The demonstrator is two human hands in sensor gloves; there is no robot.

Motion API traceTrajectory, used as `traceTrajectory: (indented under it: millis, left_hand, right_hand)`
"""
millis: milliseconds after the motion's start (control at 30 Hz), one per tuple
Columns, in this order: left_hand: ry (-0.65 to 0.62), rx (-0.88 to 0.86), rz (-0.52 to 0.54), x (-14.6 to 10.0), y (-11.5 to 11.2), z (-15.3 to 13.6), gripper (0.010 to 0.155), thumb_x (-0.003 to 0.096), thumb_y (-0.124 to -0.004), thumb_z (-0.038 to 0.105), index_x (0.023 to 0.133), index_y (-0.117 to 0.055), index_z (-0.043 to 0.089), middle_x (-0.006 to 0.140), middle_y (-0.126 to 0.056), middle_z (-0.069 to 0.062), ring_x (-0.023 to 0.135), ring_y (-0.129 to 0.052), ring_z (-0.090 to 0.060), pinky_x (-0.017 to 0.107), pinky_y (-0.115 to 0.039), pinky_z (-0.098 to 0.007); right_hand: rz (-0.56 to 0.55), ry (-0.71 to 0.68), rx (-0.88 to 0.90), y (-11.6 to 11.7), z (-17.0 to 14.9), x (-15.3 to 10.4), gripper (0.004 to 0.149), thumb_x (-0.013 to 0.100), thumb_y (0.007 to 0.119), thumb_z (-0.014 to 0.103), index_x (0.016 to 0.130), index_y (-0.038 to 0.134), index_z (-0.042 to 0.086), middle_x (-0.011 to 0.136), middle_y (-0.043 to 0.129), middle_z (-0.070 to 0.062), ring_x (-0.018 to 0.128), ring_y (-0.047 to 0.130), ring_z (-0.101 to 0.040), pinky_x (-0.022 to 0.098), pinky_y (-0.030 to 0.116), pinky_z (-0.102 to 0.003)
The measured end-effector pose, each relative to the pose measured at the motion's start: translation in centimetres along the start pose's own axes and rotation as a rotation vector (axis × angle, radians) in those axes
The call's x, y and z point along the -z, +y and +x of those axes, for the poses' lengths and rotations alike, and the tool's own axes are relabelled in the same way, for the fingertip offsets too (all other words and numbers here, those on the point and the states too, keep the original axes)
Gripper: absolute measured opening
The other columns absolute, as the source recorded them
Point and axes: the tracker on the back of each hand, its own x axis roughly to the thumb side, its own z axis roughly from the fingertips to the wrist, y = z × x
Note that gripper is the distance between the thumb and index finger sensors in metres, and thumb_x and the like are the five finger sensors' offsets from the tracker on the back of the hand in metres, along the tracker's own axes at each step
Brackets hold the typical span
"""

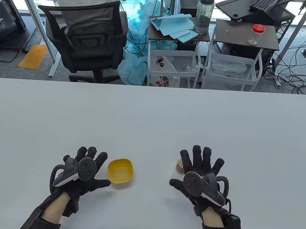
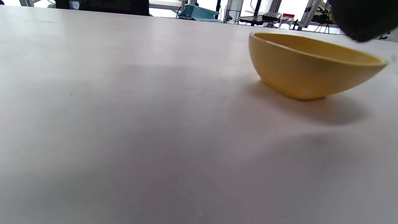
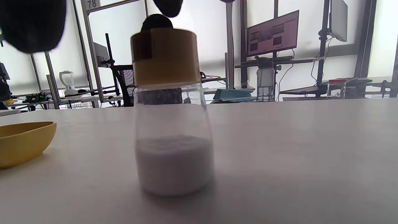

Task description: Invert dispenser and press with thumb onto small dish

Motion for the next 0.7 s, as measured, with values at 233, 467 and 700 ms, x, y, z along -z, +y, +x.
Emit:
traceTrajectory:
  millis: [233,467,700]
  left_hand:
    - [0.001,-0.003,0.001,-0.03,0.07,-0.06,0.096,0.0416,-0.07,0.086,0.11,-0.014,0.048,0.125,-0.009,-0.002,0.118,-0.01,-0.046,0.071,-0.024,-0.084]
    - [-0.007,-0.004,-0.004,0.0,0.04,-0.02,0.096,0.0417,-0.07,0.086,0.11,-0.014,0.048,0.125,-0.009,-0.002,0.118,-0.01,-0.047,0.071,-0.025,-0.084]
    - [-0.023,-0.03,-0.011,0.08,-0.06,0.06,0.096,0.0418,-0.07,0.086,0.11,-0.014,0.047,0.125,-0.009,-0.002,0.118,-0.011,-0.047,0.071,-0.025,-0.084]
  right_hand:
    - [-0.003,-0.012,-0.003,0.06,0.29,-0.01,0.105,0.043,0.069,0.076,0.118,0.024,0.017,0.118,0.007,-0.027,0.103,0.003,-0.06,0.06,0.016,-0.09]
    - [-0.004,-0.005,0.0,0.07,0.1,-0.05,0.105,0.043,0.069,0.076,0.118,0.024,0.017,0.118,0.007,-0.027,0.103,0.003,-0.06,0.06,0.016,-0.09]
    - [-0.005,0.002,0.003,0.09,-0.1,-0.05,0.105,0.043,0.07,0.075,0.118,0.024,0.017,0.118,0.007,-0.027,0.103,0.003,-0.06,0.06,0.016,-0.09]
